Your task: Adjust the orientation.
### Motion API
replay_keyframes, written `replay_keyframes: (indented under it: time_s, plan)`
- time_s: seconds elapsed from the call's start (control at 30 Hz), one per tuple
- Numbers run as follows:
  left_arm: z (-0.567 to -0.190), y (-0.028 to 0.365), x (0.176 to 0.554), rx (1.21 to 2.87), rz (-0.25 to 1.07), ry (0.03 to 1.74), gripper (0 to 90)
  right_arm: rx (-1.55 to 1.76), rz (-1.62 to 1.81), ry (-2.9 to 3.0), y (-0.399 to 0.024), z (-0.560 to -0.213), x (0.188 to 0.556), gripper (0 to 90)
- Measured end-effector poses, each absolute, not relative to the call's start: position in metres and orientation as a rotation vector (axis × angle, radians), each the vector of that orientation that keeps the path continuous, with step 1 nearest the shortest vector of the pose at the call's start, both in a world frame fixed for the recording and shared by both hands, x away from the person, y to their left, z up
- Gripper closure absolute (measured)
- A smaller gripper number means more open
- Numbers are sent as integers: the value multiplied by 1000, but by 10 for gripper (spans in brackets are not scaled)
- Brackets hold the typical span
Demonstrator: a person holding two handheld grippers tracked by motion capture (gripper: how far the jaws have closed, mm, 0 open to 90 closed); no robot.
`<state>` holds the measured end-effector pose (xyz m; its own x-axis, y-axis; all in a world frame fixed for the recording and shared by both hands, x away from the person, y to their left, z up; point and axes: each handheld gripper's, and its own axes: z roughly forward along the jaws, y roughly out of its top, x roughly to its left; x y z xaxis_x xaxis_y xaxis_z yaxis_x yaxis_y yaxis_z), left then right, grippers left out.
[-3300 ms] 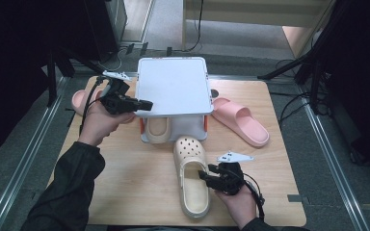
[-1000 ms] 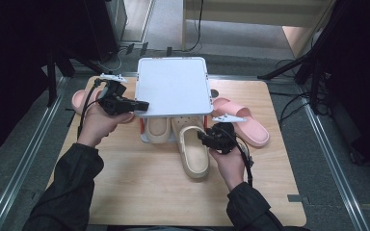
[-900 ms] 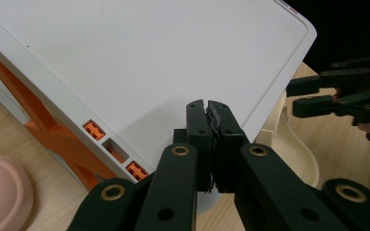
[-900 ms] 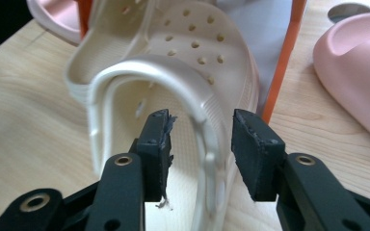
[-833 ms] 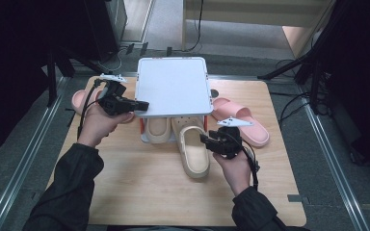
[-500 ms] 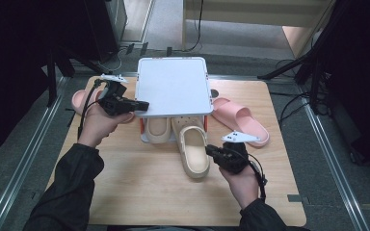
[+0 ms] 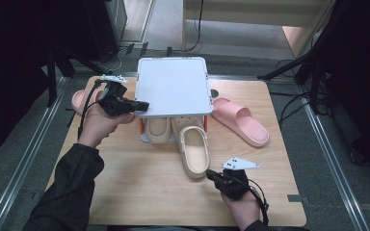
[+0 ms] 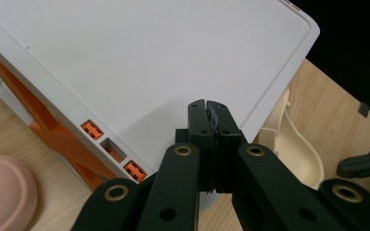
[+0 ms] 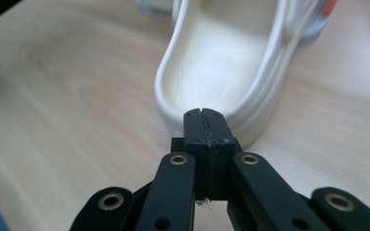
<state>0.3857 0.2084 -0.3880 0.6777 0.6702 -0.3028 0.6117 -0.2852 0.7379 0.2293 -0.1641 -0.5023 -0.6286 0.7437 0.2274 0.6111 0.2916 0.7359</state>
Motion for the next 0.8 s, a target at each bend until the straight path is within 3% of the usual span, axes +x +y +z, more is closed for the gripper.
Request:
replay_keyframes:
  time_s: [0.8]
  plan:
    - [-388, 207, 384, 1998, 113, 984, 897, 1267, 1155, 2452, -148, -524, 231, 900]
